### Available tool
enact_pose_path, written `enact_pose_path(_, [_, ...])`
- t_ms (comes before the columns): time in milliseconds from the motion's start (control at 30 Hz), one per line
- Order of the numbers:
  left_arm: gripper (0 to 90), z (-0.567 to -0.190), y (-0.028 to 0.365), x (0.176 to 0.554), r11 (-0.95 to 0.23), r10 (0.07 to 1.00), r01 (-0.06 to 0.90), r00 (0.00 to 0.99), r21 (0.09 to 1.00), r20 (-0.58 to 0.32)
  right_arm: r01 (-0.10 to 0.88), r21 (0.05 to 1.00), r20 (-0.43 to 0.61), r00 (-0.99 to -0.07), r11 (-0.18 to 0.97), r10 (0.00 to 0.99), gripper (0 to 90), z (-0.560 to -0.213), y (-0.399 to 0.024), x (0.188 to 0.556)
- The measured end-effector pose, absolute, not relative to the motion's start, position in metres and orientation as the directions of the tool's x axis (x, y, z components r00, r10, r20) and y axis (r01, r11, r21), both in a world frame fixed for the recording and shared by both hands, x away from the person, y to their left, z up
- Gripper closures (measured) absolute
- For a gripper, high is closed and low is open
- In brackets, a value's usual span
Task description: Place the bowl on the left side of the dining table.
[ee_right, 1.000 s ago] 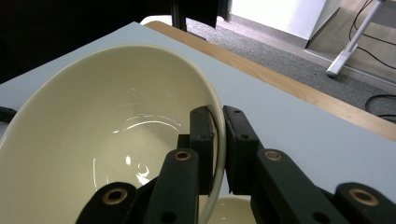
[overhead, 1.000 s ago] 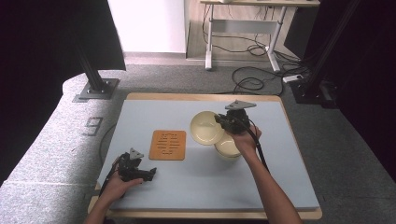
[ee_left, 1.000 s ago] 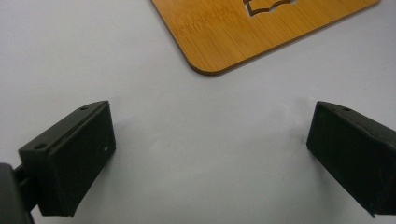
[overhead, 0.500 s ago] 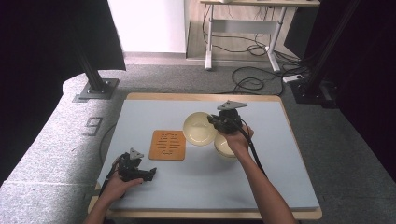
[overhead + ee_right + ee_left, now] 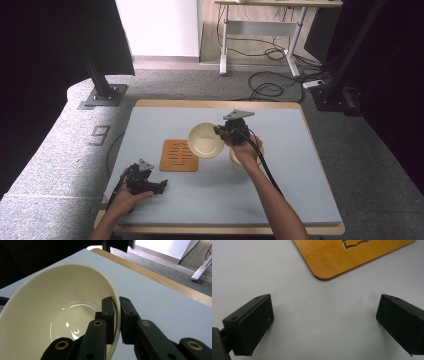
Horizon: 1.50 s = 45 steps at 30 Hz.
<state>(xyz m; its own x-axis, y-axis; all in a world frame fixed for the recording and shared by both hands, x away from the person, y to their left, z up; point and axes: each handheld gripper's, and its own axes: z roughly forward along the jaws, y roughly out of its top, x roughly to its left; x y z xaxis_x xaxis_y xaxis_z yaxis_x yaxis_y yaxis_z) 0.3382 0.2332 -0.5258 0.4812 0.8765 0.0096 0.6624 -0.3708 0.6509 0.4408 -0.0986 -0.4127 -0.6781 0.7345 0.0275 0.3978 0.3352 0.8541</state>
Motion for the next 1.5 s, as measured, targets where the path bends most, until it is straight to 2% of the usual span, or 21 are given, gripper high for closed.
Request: enact_pose_path(1500, [1.8,-0.526,0.233,0.338,-0.37,0.877,0.663,0.481,0.651,0.009,0.419,0.84,0.065,-0.708,0.344,0.703,83.5,-0.436,-0.062,0.453])
